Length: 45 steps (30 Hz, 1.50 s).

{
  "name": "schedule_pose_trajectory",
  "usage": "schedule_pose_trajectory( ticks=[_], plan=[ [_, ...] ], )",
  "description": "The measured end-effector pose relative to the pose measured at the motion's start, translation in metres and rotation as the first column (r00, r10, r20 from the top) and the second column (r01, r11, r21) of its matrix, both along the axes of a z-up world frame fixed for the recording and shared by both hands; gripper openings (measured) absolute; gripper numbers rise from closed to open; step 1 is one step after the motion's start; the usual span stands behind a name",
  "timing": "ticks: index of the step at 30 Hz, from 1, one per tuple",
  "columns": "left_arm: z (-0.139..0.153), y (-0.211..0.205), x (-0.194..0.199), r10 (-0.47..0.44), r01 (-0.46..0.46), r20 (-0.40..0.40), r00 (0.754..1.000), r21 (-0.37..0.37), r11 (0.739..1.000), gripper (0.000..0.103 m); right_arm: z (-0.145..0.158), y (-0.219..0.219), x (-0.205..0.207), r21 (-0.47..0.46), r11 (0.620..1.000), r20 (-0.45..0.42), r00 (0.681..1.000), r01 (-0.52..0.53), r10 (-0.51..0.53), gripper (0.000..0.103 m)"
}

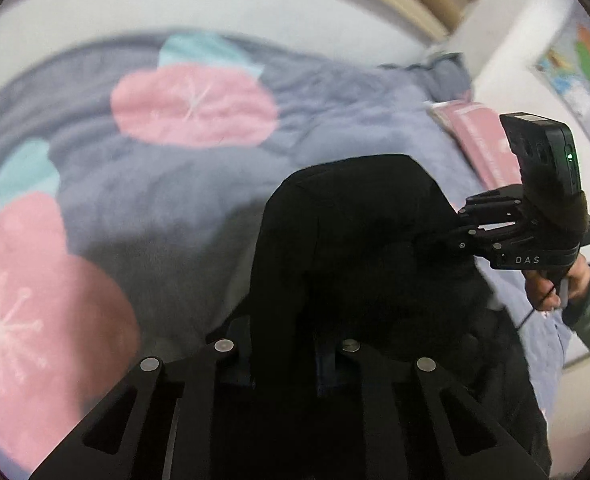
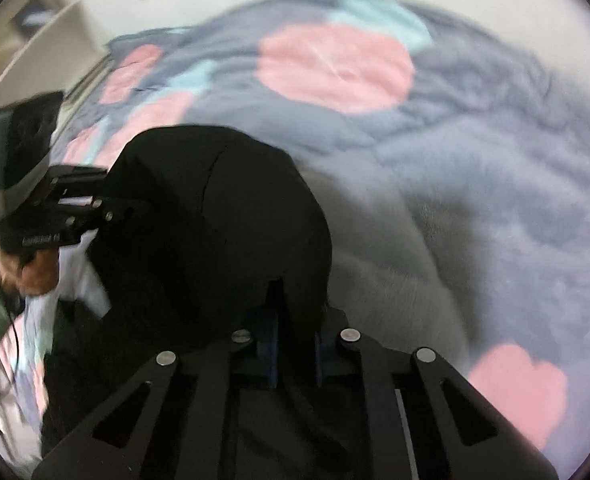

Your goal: Fold large clothes

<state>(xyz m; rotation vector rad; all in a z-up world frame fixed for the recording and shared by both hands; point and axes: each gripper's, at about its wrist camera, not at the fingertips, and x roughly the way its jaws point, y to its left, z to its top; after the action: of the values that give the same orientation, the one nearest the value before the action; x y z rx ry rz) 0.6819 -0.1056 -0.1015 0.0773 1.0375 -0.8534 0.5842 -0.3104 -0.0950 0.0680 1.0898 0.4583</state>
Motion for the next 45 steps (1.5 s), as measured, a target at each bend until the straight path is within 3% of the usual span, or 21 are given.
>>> schedule_pose_trajectory(
  ticks=[6, 9, 14, 19, 21, 24, 26, 28, 30, 32, 34, 39, 42, 45],
  plan=[
    [0.071, 0.023, -0.098, -0.078, 0.08, 0.128, 0.989, -0.01, 0.997, 0.018, 0.072, 0.013, -0.106, -0.039, 0.999, 0.14, 0.99, -0.024, 0.029, 0.015],
    [0.089, 0.028, -0.152, -0.12, 0.121, 0.137, 0.983, -0.002, 0.993, 0.018, 0.093, 0.019, -0.165, -0.057, 0.998, 0.172, 0.985, -0.019, 0.029, 0.015],
    [0.09, 0.041, -0.238, -0.155, 0.156, 0.06, 0.986, -0.013, 0.988, 0.018, 0.096, 0.037, -0.256, -0.103, 0.994, 0.145, 0.988, -0.028, 0.043, 0.015],
    [0.053, 0.051, -0.3, -0.118, 0.119, -0.043, 0.992, 0.009, 0.993, 0.018, 0.064, 0.062, -0.323, -0.101, 0.994, 0.062, 0.997, -0.033, 0.04, 0.015],
    [0.02, 0.05, -0.313, -0.078, 0.084, -0.101, 0.992, 0.051, 0.995, 0.021, 0.043, 0.065, -0.333, -0.09, 0.996, 0.025, 0.999, -0.017, 0.019, 0.015],
    [-0.036, 0.049, -0.319, 0.083, -0.061, -0.175, 0.981, 0.127, 0.99, 0.02, 0.004, 0.067, -0.338, -0.069, 0.997, -0.054, 0.998, 0.022, -0.026, 0.015],
    [-0.048, 0.047, -0.326, 0.114, -0.091, -0.168, 0.979, 0.142, 0.986, 0.02, -0.017, 0.068, -0.34, -0.069, 0.997, -0.107, 0.994, 0.031, -0.038, 0.015],
    [-0.038, 0.046, -0.333, 0.117, -0.094, -0.143, 0.983, 0.159, 0.983, 0.021, -0.024, 0.066, -0.342, -0.086, 0.996, -0.148, 0.988, 0.028, -0.041, 0.015],
    [-0.017, 0.054, -0.338, 0.097, -0.079, -0.161, 0.982, 0.118, 0.99, 0.022, -0.017, 0.059, -0.349, -0.098, 0.995, -0.161, 0.986, 0.024, -0.04, 0.015],
    [0.005, 0.069, -0.344, 0.066, -0.053, -0.182, 0.981, 0.078, 0.996, 0.035, -0.002, 0.049, -0.357, -0.105, 0.994, -0.154, 0.987, 0.036, -0.052, 0.023],
    [0.031, 0.088, -0.345, 0.054, -0.048, -0.206, 0.977, 0.038, 0.998, 0.044, 0.024, 0.031, -0.363, -0.081, 0.993, -0.122, 0.989, 0.08, -0.089, 0.039],
    [0.084, 0.099, -0.314, 0.117, -0.124, -0.117, 0.986, -0.054, 0.991, 0.05, 0.08, 0.006, -0.338, 0.064, 0.984, -0.021, 0.986, 0.164, -0.162, 0.054],
    [0.091, 0.08, -0.283, 0.135, -0.156, -0.145, 0.98, -0.152, 0.976, 0.052, 0.096, 0.019, -0.312, 0.126, 0.974, 0.009, 0.981, 0.191, -0.193, 0.059],
    [0.064, 0.054, -0.257, 0.14, -0.167, -0.209, 0.968, -0.115, 0.979, 0.052, 0.083, 0.038, -0.282, 0.108, 0.973, -0.04, 0.978, 0.206, -0.203, 0.059]
  ],
)
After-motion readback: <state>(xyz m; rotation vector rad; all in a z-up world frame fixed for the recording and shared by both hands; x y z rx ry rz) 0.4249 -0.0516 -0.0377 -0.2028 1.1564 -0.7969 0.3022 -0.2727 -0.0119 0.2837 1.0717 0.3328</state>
